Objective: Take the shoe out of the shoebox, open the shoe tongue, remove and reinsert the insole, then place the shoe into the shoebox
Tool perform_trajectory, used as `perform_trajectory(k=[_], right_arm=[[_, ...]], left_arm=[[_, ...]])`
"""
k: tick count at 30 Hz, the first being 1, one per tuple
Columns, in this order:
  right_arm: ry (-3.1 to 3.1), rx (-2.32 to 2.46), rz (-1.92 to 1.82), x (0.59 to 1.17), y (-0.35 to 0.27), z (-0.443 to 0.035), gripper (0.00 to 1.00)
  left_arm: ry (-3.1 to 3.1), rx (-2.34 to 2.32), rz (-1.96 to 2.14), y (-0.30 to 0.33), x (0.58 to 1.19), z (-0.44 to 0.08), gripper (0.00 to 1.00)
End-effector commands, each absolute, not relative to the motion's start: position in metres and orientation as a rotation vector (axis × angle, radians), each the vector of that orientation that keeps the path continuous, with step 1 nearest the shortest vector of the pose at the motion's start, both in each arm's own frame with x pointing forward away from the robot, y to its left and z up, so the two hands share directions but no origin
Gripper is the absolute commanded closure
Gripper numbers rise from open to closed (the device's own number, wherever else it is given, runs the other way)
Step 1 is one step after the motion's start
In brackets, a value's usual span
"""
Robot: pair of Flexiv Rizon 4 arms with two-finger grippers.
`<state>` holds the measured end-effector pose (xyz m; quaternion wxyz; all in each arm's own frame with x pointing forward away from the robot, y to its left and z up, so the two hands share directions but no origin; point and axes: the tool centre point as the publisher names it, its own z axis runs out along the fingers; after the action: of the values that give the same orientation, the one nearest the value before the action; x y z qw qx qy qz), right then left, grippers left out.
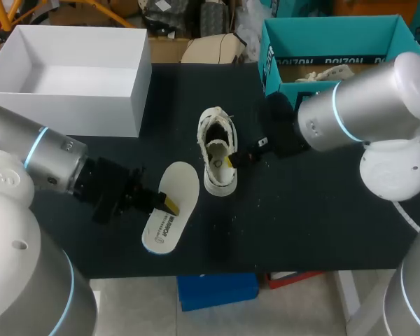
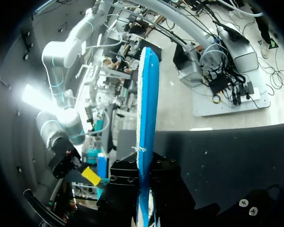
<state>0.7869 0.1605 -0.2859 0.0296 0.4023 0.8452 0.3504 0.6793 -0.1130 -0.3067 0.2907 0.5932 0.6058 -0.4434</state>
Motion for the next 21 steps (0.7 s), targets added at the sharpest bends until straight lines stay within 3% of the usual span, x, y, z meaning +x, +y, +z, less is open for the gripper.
perform_trajectory(k=[1, 3, 21], right_arm=[[2.545, 0.955, 0.818, 0.792, 0.174, -0.281, 0.0], [2.558, 0.777, 0.694, 0.794, 0.179, -0.282, 0.0], [2.593, 0.645, 0.625, 0.799, 0.188, -0.288, 0.0]], left_arm=[[1.618, 1.584, -1.179, -0.114, 0.679, -0.306, 1.0], [1.618, 1.584, -1.179, -0.114, 0.679, -0.306, 1.0], [1.618, 1.584, -1.179, -0.114, 0.679, -0.306, 1.0]])
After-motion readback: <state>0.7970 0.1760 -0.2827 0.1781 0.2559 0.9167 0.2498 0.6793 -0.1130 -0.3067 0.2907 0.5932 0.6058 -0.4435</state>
